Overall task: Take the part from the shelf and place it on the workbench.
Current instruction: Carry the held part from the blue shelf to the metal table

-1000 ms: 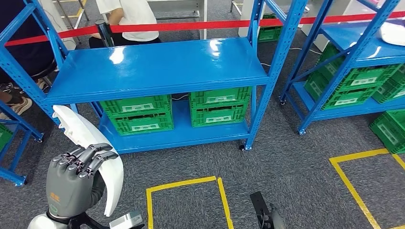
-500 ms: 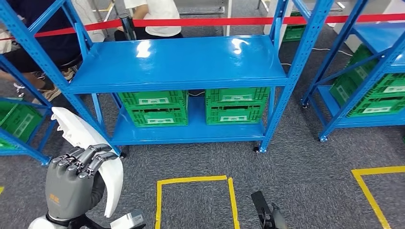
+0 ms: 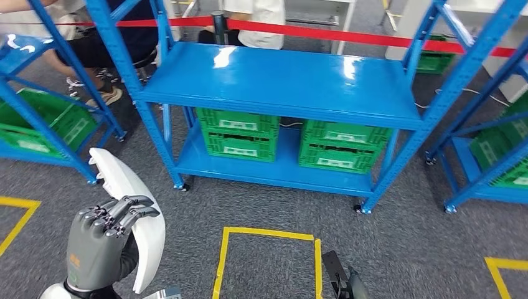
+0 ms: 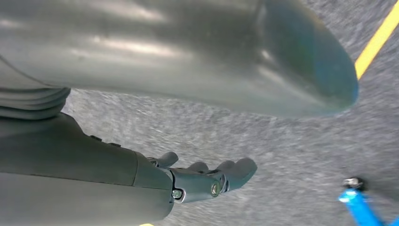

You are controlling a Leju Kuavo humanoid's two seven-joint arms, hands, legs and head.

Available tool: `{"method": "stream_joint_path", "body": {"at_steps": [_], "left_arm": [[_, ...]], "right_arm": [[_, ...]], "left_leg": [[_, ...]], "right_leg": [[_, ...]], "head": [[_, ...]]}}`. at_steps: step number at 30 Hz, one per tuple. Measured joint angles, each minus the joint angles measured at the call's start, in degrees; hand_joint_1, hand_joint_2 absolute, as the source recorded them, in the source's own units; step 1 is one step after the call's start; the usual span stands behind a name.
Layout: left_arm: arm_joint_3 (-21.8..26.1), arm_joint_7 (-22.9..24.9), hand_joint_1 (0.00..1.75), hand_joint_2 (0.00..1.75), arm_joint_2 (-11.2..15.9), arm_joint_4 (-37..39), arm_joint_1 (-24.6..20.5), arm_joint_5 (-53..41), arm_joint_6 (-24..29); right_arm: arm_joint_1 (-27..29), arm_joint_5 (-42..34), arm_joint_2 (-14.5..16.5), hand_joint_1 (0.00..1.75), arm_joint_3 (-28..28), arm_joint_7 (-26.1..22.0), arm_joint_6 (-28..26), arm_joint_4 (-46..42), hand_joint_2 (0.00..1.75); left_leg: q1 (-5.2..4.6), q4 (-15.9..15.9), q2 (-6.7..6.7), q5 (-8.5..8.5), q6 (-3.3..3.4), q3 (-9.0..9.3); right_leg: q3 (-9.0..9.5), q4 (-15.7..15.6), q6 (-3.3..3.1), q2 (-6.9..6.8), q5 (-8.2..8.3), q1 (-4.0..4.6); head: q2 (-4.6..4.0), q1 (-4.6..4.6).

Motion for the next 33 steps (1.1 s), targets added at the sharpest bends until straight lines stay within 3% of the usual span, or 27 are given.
{"method": "stream_joint_path", "body": {"at_steps": [2,3,5,7,9,11,13,15,17,18,19,20,22,23,24,26,28,30,32,33], "left_arm": [[-0.02,-0.72,1.75,1.75,-0.03,0.67,-0.16,1.00,0.19],[-0.03,-0.89,1.75,1.75,-0.05,0.97,-0.16,1.29,0.30],[-0.04,-1.07,1.75,1.75,-0.15,1.42,-0.18,1.72,0.56],[-0.05,-1.22,1.75,1.75,-0.34,1.69,-0.28,2.37,0.91],[-0.05,-1.37,1.75,1.75,-0.56,1.84,-0.37,3.14,1.21],[-0.04,-1.55,1.75,1.75,-0.64,1.91,-0.37,3.61,1.33],[-0.02,-1.72,1.75,1.75,-0.63,1.99,-0.43,3.92,1.48],[-0.01,-1.86,1.75,1.75,-0.69,2.15,-0.56,4.24,1.71],[-0.01,-1.94,1.75,1.75,-0.75,2.49,-0.52,4.56,1.86],[0.01,-1.94,1.75,1.75,-0.75,2.68,-0.39,4.69,1.97],[0.04,-1.95,1.75,1.75,-0.74,2.82,-0.21,4.75,2.10],[0.11,-1.97,1.75,1.75,-0.73,2.90,-0.03,4.76,2.25],[0.38,-2.07,1.75,1.75,-0.69,2.90,0.17,4.79,2.54],[0.54,-2.12,1.75,1.75,-0.65,2.87,0.18,4.82,2.67],[0.75,-2.17,1.75,1.75,-0.57,2.85,0.22,4.88,2.78],[1.20,-2.35,1.75,1.75,-0.30,2.80,0.47,5.11,2.93],[1.54,-2.73,1.75,1.75,-0.05,2.74,0.70,5.61,3.03],[1.65,-3.20,1.75,1.75,0.04,2.82,0.85,6.55,3.13],[1.87,-3.86,1.75,1.75,0.19,3.05,1.46,8.53,3.42],[2.13,-4.27,1.75,1.75,0.33,3.16,1.97,9.80,3.79]], "right_arm": [[0.19,0.20,-0.05,0.00,0.00,0.03,-0.25,0.00,0.00],[0.28,0.31,-0.08,0.00,0.00,0.09,-0.40,0.00,0.00],[0.35,0.43,-0.15,0.00,0.00,0.33,-0.72,0.00,0.00],[0.30,0.39,-0.25,0.00,-0.01,1.05,-1.21,0.00,0.00],[0.27,0.18,-0.31,0.00,-0.03,1.85,-1.69,0.00,0.00],[0.27,-0.01,-0.33,0.00,-0.09,2.21,-1.91,0.00,0.00],[0.25,-0.07,-0.42,0.00,-0.20,2.32,-1.96,-0.02,0.00],[0.36,-0.13,-0.53,0.00,-0.35,2.59,-1.97,-0.04,0.00],[0.63,-0.15,-0.59,0.00,-0.48,2.95,-1.92,-0.04,0.00],[0.72,-0.14,-0.62,0.00,-0.50,2.91,-1.91,-0.04,0.00],[0.75,-0.14,-0.63,0.00,-0.50,2.58,-1.93,-0.04,0.00],[0.72,-0.22,-0.63,0.00,-0.51,2.07,-1.99,-0.04,0.00],[0.66,-0.54,-0.61,0.00,-0.57,0.81,-2.14,-0.04,0.00],[0.63,-0.67,-0.60,0.00,-0.64,0.31,-2.21,-0.04,0.00],[0.60,-0.76,-0.59,0.00,-0.73,-0.07,-2.28,-0.04,0.00],[0.44,-0.95,-0.56,0.00,-0.90,-0.15,-2.47,-0.04,0.00],[0.28,-1.15,-0.47,0.00,-1.04,0.87,-2.71,-0.04,0.00],[0.30,-1.97,-0.26,0.00,-1.45,2.26,-3.04,-0.03,0.00],[0.49,-3.59,0.06,0.00,-2.42,2.83,-3.51,-0.02,0.00],[0.60,-4.24,0.26,0.00,-3.00,2.79,-3.70,-0.02,0.00]], "left_leg": [[-0.07,0.17,-1.40,0.06,0.15,-0.24],[-0.09,0.34,-2.14,0.06,0.16,-0.33],[-0.04,0.81,-3.62,-0.01,-0.01,-0.45],[-0.14,1.45,-4.95,-0.16,-0.55,-0.79],[-0.19,1.67,-6.06,-0.09,-1.26,-1.27],[-0.05,1.43,-6.95,0.21,-1.94,-1.70],[-0.15,3.11,-4.95,-0.91,-2.56,-2.69],[-0.10,9.18,-1.38,-4.29,-3.14,-5.46],[0.23,16.05,-0.04,-6.98,-3.59,-8.73],[0.34,17.16,0.13,-6.91,-3.67,-9.21],[0.40,15.89,0.31,-5.78,-3.63,-8.48],[0.37,12.54,0.80,-3.98,-3.46,-6.65],[-0.09,4.64,3.18,-1.22,-2.71,-2.37],[-0.39,2.27,4.01,-0.68,-2.27,-1.11],[-0.67,1.24,4.34,-0.63,-1.88,-0.64],[-0.72,0.93,2.99,-0.33,-1.24,-0.67],[-0.37,0.19,1.72,0.19,-0.63,-0.37],[-0.08,-0.23,0.48,0.48,-0.21,-0.22],[-0.04,-0.12,-0.99,0.48,-0.04,-0.34],[-0.02,0.01,-1.78,0.45,-0.05,-0.38]], "right_leg": [[-3.26,6.18,0.05,0.92,-1.88,0.15],[-3.69,6.66,0.02,1.06,-1.30,0.22],[-1.40,1.45,-0.13,1.78,2.45,0.21],[1.87,-5.66,-0.39,3.98,5.06,0.03],[2.96,-8.26,-0.88,4.98,5.21,0.05],[3.17,-8.45,-1.66,3.71,5.48,0.09],[3.44,-8.77,-2.38,2.49,5.76,-0.06],[3.50,-8.90,-2.79,1.20,5.78,-0.02],[3.52,-8.89,-3.01,-0.40,5.65,0.11],[3.55,-8.88,-3.05,-1.20,5.57,0.15],[3.63,-8.88,-3.04,-1.95,5.49,0.16],[3.77,-8.88,-2.97,-2.62,5.39,0.17],[4.13,-8.89,-2.62,-3.82,5.09,0.30],[4.27,-8.90,-2.34,-4.34,4.96,0.38],[4.39,-8.95,-2.05,-4.88,4.86,0.44],[4.68,-9.19,-1.41,-5.82,4.75,0.46],[4.42,-8.11,-0.85,-3.89,3.76,0.32],[1.81,-2.54,-0.62,-0.32,0.73,0.18],[-2.06,4.82,-0.59,1.00,-2.04,0.20],[-3.10,6.44,-0.57,1.10,-1.99,0.20]], "head": [[0.00,0.16],[0.00,0.18],[0.00,0.21],[0.00,0.19],[0.00,0.17],[0.00,0.19],[0.00,-0.11],[0.00,-0.48],[0.00,-0.54],[0.00,-0.55],[0.00,-0.55],[0.00,-0.55],[0.00,-0.52],[0.00,-0.51],[0.00,-0.50],[0.00,-0.50],[0.00,-0.45],[0.00,-0.23],[0.00,-0.04],[0.00,-0.01]]}}
